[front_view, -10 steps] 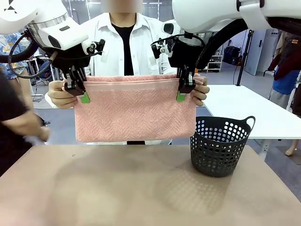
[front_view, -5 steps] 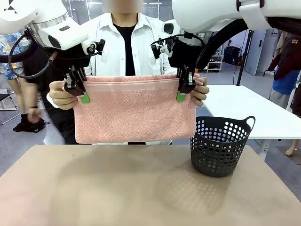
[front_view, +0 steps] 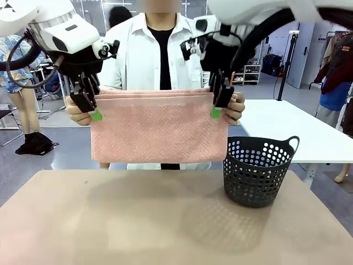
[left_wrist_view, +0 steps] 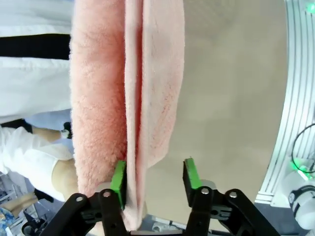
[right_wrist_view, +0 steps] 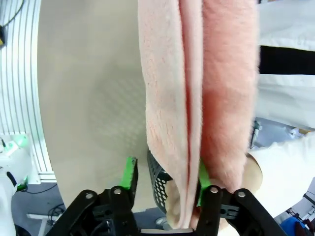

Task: Fold the towel.
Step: Release the end of the 100 cm Hotel Towel you were holding.

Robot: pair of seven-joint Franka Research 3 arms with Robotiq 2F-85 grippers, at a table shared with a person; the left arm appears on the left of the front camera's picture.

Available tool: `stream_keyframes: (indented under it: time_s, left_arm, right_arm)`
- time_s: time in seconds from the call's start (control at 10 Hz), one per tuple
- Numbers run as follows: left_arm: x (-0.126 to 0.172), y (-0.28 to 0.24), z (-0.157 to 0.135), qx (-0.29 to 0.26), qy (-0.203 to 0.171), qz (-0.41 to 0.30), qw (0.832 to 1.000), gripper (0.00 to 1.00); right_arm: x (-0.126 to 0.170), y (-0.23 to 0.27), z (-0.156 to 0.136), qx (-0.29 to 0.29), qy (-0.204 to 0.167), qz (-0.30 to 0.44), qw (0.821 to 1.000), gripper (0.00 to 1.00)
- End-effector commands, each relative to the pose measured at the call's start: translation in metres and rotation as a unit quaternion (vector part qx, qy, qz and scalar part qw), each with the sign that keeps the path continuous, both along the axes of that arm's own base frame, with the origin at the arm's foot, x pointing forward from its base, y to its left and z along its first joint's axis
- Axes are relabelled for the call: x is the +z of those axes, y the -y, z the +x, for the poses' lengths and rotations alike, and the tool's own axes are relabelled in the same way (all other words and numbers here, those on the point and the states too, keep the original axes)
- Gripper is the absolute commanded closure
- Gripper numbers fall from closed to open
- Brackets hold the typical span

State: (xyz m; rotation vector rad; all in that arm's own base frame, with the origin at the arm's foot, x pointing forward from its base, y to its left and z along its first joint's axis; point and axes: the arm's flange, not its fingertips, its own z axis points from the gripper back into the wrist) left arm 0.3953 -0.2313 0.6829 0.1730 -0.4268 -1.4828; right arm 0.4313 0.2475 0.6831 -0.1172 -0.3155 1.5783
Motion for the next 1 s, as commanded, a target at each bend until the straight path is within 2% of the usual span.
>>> stream_keyframes:
  time_s: [0.0,0.1,0.2,0.3,0.5,0.7,0.8,0.9]
  left_arm:
    - [0.029,-0.01,-0.015,0.022,0.033,-0.041,0.998,0.14]
    - [0.058,-0.023,-0.028,0.018,0.035,-0.095,0.995,0.06]
    - [0.087,-0.044,-0.043,0.041,0.051,-0.136,0.988,0.0]
    - [0.116,-0.073,-0.064,0.073,0.071,-0.182,0.978,0.0]
    - [0.153,-0.124,-0.104,0.155,0.103,-0.226,0.956,0.0]
    - [0.172,-0.185,-0.154,0.225,0.137,-0.231,0.937,0.0]
    - [0.176,-0.22,-0.182,0.278,0.155,-0.249,0.915,0.0]
    - [0.176,-0.243,-0.202,0.316,0.156,-0.26,0.899,0.0]
  right_arm:
    - [0.041,0.012,-0.008,-0.029,0.003,0.044,0.999,0.0]
    - [0.066,0.026,-0.019,-0.04,0.011,0.076,0.996,0.0]
    - [0.087,0.047,-0.03,-0.062,0.015,0.11,0.992,0.12]
    - [0.108,0.078,-0.043,-0.08,0.01,0.155,0.985,0.04]
    - [0.132,0.135,-0.069,-0.14,0.018,0.207,0.968,0.0]
    - [0.141,0.192,-0.102,-0.185,0.039,0.244,0.951,0.0]
    - [0.141,0.222,-0.119,-0.223,0.05,0.263,0.937,0.0]
    - [0.141,0.243,-0.135,-0.259,0.055,0.283,0.922,0.0]
